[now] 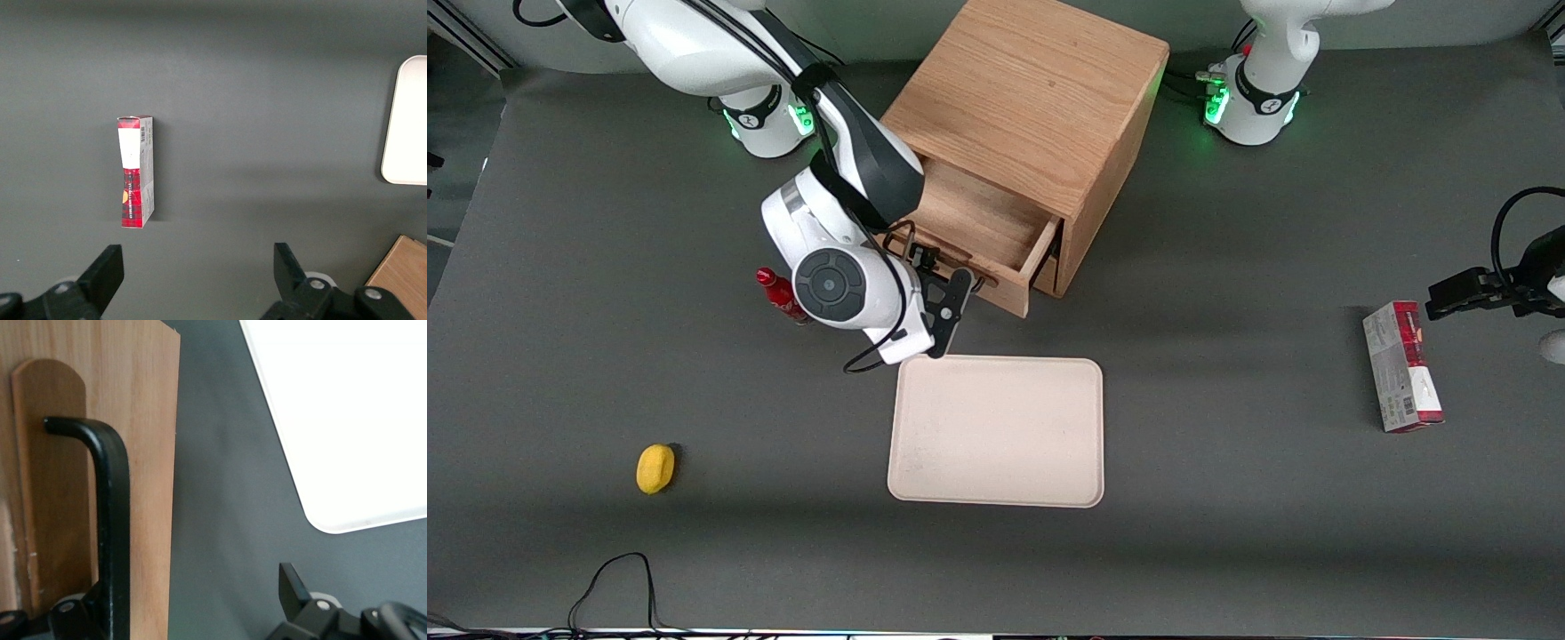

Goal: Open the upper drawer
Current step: 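Pull the handle with the right gripper, sliding the upper drawer out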

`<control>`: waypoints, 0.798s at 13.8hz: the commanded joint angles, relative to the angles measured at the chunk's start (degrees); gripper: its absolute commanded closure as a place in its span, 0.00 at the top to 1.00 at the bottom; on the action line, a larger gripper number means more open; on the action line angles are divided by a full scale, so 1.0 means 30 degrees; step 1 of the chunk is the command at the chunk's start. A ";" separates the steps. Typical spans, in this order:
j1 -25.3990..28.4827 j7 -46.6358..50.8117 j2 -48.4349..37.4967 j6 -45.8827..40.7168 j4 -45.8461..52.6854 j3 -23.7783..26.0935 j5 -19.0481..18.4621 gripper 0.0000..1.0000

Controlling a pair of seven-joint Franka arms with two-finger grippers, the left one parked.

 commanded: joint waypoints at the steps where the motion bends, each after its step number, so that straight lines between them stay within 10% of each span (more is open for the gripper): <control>1: -0.0500 -0.0501 0.0231 0.0142 0.0421 0.0027 -0.0164 1.00; 11: -0.1087 -0.0619 0.0727 0.0171 0.1708 0.0027 -0.0223 1.00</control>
